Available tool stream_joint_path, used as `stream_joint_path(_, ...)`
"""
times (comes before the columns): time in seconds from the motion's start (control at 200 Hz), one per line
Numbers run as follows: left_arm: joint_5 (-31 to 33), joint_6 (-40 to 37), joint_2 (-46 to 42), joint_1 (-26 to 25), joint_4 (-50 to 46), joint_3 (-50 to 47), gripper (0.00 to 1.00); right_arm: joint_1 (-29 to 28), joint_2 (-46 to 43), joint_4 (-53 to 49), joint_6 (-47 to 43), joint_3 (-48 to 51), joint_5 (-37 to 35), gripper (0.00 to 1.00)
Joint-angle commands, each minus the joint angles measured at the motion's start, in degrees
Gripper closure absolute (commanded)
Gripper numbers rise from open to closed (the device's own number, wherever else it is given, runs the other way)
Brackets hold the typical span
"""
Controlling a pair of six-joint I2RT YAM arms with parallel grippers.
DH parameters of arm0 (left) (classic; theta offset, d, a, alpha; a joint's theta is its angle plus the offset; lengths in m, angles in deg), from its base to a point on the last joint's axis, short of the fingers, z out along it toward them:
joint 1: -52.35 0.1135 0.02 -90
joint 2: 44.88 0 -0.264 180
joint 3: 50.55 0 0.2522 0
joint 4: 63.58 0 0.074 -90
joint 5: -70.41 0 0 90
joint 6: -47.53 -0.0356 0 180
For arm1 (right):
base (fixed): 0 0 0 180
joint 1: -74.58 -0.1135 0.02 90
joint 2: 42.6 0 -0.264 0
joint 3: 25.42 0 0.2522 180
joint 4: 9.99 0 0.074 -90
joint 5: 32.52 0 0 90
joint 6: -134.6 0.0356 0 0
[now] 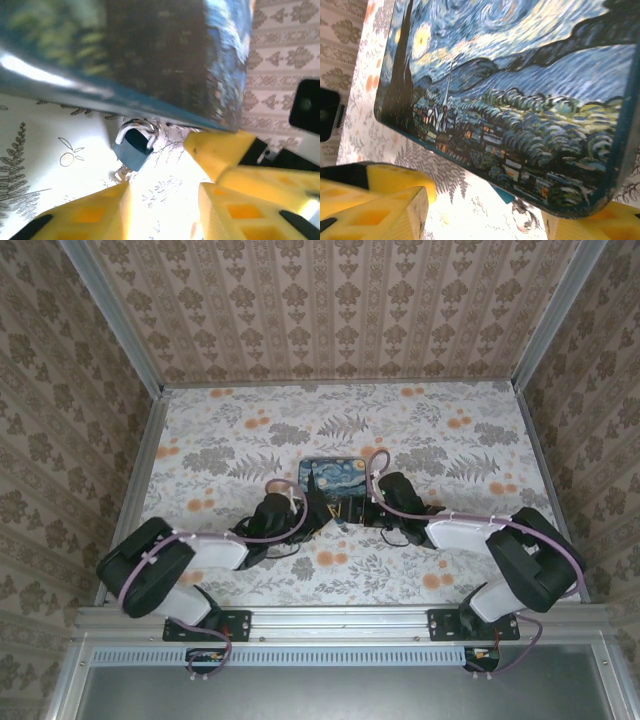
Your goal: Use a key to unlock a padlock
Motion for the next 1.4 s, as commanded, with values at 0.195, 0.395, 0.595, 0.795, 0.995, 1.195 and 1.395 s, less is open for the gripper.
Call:
stream_joint_path(0.195,11.01,-14.61,-20.19,0.56,-33.89,6.79,0.15,3.51,4.11,3.57,0.71,-6.52,2.49,0.38)
stream_joint_path(0.395,13.39,-18.86,-24.76,2.81,-41.83,9.09,0.02,4.3,4.6,3.57,0.05,-6.4,4.54,0.38)
stream_joint_path(0.595,12.96,-23.41,-21.72,5.26,-45.7,12.64,0.0,4.29,1.96,8.38,1.33,1.84,3.36,0.44)
stream_joint_path(0.795,12.59,-26.0,-17.24,7.07,-45.84,16.06,0.0,4.01,3.79,12.07,1.12,4.91,2.66,0.54)
stream_joint_path(0.995,11.95,-26.81,-13.02,8.26,-44.77,18.37,0.0,2.76,8.02,15.23,1.02,3.92,3.33,0.61)
stream_joint_path(1.195,11.47,-26.63,-10.39,8.73,-43.26,18.92,0.0,1.21,10.65,16.19,1.01,2.33,3.38,0.63)
stream_joint_path(1.395,10.93,-26.25,-9.33,8.98,-42.09,18.74,0.0,0.18,12.41,15.92,0.54,1.24,2.89,0.63)
